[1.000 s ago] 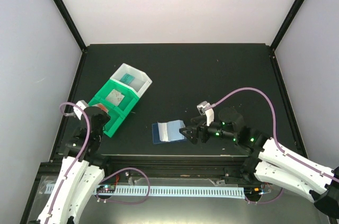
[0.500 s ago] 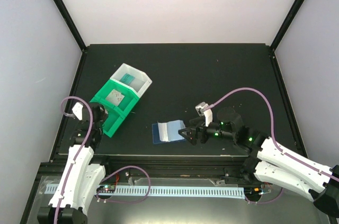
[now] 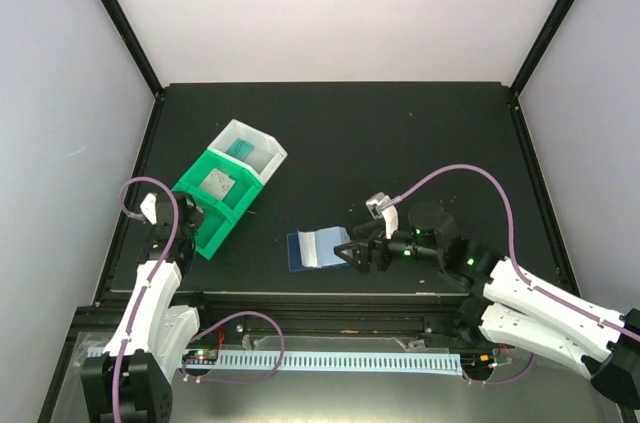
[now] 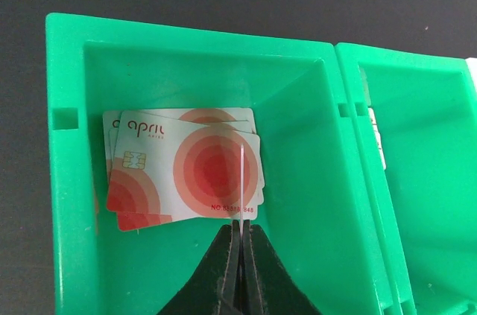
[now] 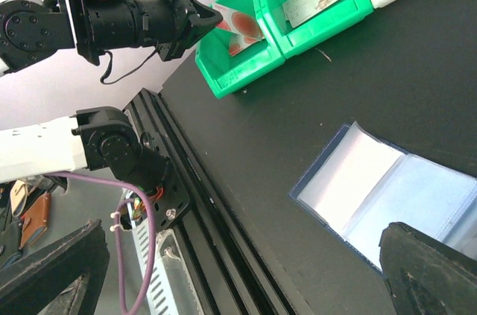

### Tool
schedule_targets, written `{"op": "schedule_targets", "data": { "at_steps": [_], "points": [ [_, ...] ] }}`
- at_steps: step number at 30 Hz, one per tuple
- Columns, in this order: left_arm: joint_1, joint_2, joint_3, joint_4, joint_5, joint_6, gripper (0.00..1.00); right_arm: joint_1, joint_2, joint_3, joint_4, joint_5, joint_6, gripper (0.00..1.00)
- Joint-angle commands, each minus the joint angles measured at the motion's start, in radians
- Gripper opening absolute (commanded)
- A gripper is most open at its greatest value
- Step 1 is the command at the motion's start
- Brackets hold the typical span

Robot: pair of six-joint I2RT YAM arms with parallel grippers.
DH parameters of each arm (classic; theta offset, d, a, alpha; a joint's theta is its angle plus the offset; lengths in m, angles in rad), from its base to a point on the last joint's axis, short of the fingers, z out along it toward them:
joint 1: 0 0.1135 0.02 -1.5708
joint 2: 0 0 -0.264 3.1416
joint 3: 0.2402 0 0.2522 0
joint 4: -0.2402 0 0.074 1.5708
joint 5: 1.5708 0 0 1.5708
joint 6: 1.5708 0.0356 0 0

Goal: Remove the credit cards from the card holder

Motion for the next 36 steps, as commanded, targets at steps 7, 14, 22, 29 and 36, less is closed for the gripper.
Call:
{"op": "schedule_targets", "data": {
  "at_steps": [7, 14, 22, 29, 36],
  "points": [
    [0.028, 0.048, 0.018, 0.082, -0.022, 0.045, 0.02, -0.003, 0.037, -0.006, 0.072, -0.033, 0.013, 1.0],
    [0.041, 0.077, -0.001, 0.106, -0.028, 0.038, 0.02, -0.003, 0.067, -0.006, 0.094, -0.058, 0.031, 1.0],
    [0.043, 0.103, 0.018, 0.092, -0.058, 0.001, 0.02, -0.004, 0.098, -0.005, 0.083, -0.039, 0.045, 1.0],
    [0.044, 0.165, 0.025, 0.108, -0.071, -0.003, 0.01, -0.003, 0.086, -0.021, 0.115, -0.053, 0.069, 1.0],
    [0.044, 0.195, 0.057, 0.056, -0.079, -0.02, 0.05, -0.003, 0.077, -0.032, 0.106, -0.047, 0.073, 1.0]
  ]
}}
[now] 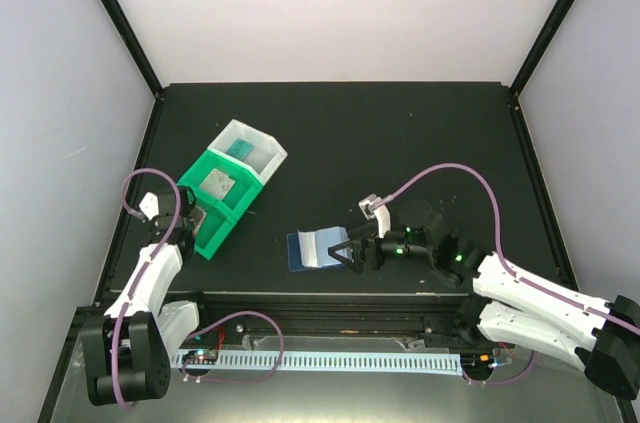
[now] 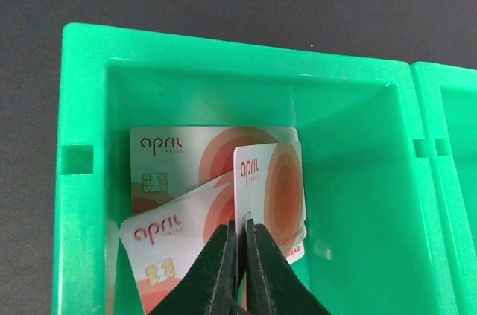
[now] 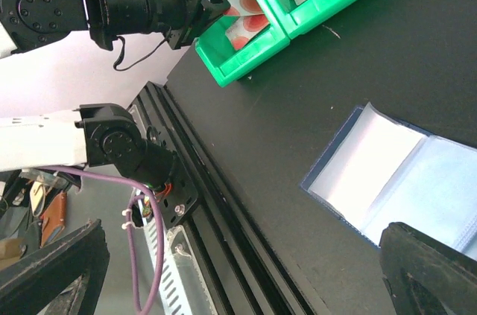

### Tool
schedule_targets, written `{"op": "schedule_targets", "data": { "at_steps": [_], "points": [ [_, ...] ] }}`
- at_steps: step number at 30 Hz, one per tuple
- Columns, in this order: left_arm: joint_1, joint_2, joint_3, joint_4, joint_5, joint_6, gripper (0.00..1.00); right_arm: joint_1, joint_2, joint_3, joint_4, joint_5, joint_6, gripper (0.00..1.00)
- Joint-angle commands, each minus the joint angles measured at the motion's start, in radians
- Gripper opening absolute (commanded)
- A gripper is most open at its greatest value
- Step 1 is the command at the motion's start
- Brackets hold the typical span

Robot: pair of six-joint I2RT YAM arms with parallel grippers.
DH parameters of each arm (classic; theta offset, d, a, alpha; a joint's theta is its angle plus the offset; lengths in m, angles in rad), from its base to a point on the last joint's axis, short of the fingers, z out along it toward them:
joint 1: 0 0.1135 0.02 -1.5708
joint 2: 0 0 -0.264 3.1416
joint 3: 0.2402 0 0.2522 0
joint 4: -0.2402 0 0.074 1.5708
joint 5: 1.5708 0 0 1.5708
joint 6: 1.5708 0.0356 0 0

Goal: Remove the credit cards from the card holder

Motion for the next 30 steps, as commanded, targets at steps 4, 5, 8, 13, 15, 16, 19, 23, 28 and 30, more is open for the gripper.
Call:
{"op": "schedule_targets", "data": {
  "at_steps": [4, 5, 8, 13, 15, 16, 19, 23, 28, 30],
  "points": [
    [0.009, 0.009, 0.064, -0.065, -0.05, -0.029, 0.09, -0.003, -0.025, -0.016, 0.015, -0.006, 0.008, 1.0],
    [0.009, 0.012, 0.07, -0.073, -0.056, -0.029, 0.12, -0.003, -0.03, -0.016, 0.013, -0.006, 0.008, 1.0],
    [0.009, 0.018, 0.089, -0.103, -0.081, -0.029, 0.17, -0.003, -0.045, -0.017, 0.01, 0.0, 0.003, 1.0],
    [0.01, 0.011, 0.129, -0.166, -0.105, -0.039, 0.39, -0.003, -0.061, 0.002, -0.026, 0.01, -0.01, 1.0],
    [0.009, 0.004, 0.152, -0.206, -0.116, -0.048, 0.5, -0.003, -0.067, 0.003, -0.035, 0.01, -0.009, 1.0],
    [0.009, -0.002, 0.162, -0.225, -0.12, -0.053, 0.54, -0.003, -0.071, 0.003, -0.039, 0.009, -0.009, 1.0],
    [0.009, -0.03, 0.182, -0.268, -0.102, -0.048, 0.65, -0.004, -0.083, 0.006, -0.055, 0.02, -0.014, 1.0],
    [0.01, -0.1, 0.195, -0.277, -0.042, 0.006, 0.87, -0.003, -0.084, 0.019, -0.081, 0.043, -0.016, 1.0],
    [0.009, -0.182, 0.22, -0.282, 0.064, 0.133, 0.99, -0.003, -0.07, 0.038, -0.097, 0.065, -0.009, 1.0],
    [0.009, -0.209, 0.253, -0.317, 0.116, 0.193, 0.99, -0.004, -0.064, 0.051, -0.109, 0.087, 0.0, 1.0]
  ]
}}
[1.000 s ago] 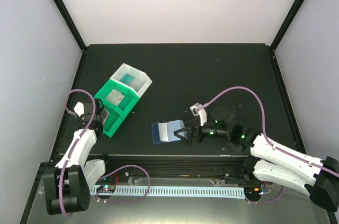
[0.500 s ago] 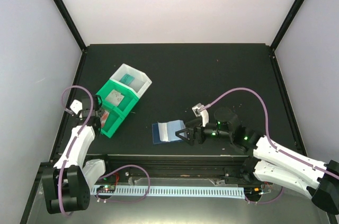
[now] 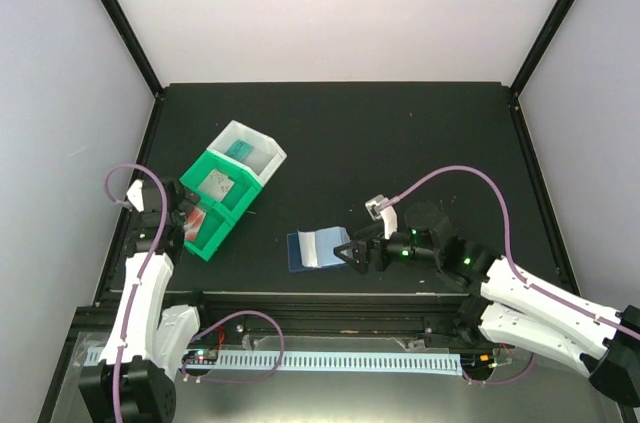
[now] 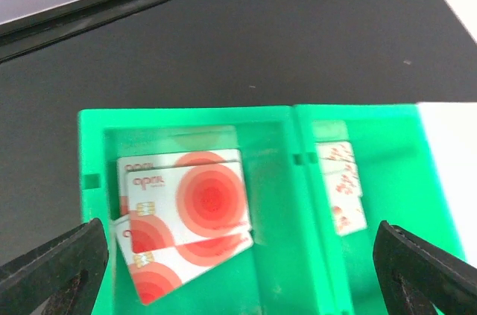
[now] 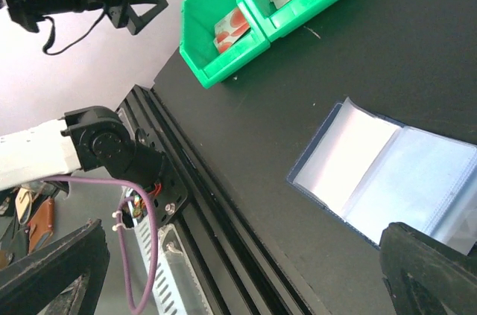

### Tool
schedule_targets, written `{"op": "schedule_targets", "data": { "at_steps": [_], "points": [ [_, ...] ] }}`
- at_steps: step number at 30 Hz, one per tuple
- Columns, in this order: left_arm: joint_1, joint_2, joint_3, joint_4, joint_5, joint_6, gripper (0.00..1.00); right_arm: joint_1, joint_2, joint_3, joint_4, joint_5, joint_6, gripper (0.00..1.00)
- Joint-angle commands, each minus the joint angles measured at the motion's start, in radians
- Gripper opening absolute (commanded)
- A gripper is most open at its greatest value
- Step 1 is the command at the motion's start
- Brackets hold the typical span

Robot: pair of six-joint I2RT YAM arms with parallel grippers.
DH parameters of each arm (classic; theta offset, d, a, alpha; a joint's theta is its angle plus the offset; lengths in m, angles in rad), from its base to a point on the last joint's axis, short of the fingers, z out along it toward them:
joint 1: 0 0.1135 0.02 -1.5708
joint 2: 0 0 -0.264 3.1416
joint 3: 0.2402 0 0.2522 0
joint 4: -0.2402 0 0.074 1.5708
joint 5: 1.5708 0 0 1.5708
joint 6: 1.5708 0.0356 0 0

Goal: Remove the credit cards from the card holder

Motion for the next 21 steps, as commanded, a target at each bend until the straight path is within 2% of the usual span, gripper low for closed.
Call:
{"op": "schedule_targets", "data": {
  "at_steps": [1, 8, 11, 15, 21],
  "points": [
    [0.005, -0.06, 0.096, -0.075, 0.136, 0.17, 0.99, -0.003, 0.007, 0.054, -0.028, 0.059, 0.006, 1.0],
    [0.005, -0.147, 0.103, -0.097, 0.426, 0.371, 0.99, -0.003, 0.024, 0.082, -0.084, 0.175, 0.047, 1.0],
    [0.004, -0.188, 0.08, -0.099, 0.548, 0.367, 0.99, -0.003, 0.038, 0.102, -0.115, 0.235, 0.067, 1.0],
    [0.003, -0.234, 0.023, -0.032, 0.835, 0.36, 0.99, -0.003, 0.059, 0.128, -0.151, 0.32, 0.124, 1.0],
    [-0.014, -0.226, 0.012, -0.063, 1.022, 0.392, 0.99, -0.003, 0.063, 0.157, -0.198, 0.417, 0.163, 1.0]
  ]
}}
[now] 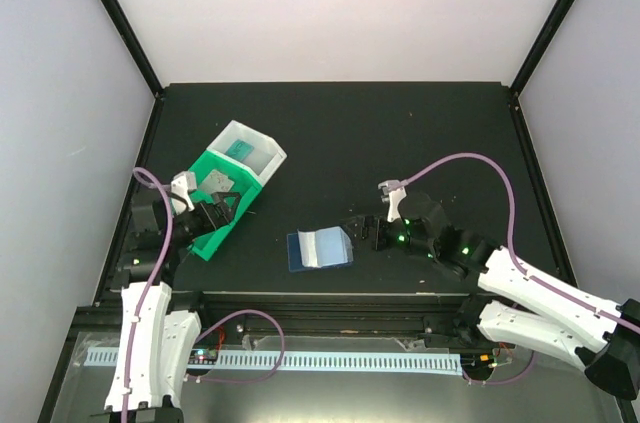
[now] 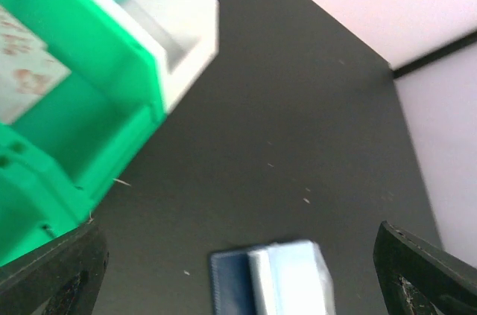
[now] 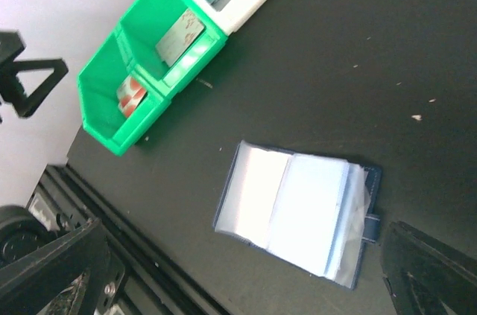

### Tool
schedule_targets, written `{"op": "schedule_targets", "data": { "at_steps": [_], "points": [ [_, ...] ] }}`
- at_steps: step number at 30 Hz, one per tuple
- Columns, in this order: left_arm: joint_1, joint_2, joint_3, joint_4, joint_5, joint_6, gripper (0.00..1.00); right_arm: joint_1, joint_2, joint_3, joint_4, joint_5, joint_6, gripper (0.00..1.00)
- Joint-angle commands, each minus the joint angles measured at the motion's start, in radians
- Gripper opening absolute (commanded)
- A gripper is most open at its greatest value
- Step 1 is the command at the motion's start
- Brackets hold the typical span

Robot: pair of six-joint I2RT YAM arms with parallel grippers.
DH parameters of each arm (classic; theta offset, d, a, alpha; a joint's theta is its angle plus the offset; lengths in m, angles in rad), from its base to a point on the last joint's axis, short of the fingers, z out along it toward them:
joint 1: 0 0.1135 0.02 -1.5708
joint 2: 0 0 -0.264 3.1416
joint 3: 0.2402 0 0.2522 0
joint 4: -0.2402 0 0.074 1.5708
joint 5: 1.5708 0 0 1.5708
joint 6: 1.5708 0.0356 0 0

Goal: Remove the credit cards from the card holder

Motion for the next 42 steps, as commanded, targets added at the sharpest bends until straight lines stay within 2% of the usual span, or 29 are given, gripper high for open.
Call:
{"op": "schedule_targets", "data": {
  "at_steps": [1, 4, 9, 13, 18, 25, 34, 42],
  "points": [
    [-0.023, 0.001, -0.006, -0.002, 0.238, 0.035, 0.99, -0.003, -0.007, 0.034, -0.045, 0.129, 0.04, 1.0],
    [-0.079, -0.032, -0.015, -0.001, 0.258, 0.028, 0.99, -0.003, -0.017, 0.04, -0.067, 0.183, 0.029, 1.0],
    [-0.252, -0.103, -0.039, 0.073, 0.207, -0.034, 0.99, -0.003, -0.029, 0.061, -0.109, 0.235, 0.027, 1.0],
    [-0.408, -0.075, -0.034, 0.122, 0.14, -0.048, 0.99, -0.004, -0.044, 0.07, -0.125, 0.26, 0.027, 1.0],
    [-0.515, -0.057, 0.001, 0.181, 0.131, -0.042, 0.99, -0.003, -0.091, 0.089, -0.165, 0.288, 0.021, 1.0],
    [-0.546, -0.084, 0.116, 0.141, 0.128, 0.053, 0.99, -0.004, -0.178, 0.14, -0.172, 0.277, -0.064, 1.0],
    [-0.546, -0.158, 0.146, 0.144, -0.032, 0.038, 0.99, -0.003, -0.261, 0.181, -0.133, 0.205, -0.109, 1.0],
    [-0.546, -0.183, 0.143, 0.146, -0.081, 0.081, 0.99, -0.004, -0.269, 0.159, -0.118, 0.182, -0.108, 1.0]
  ]
}}
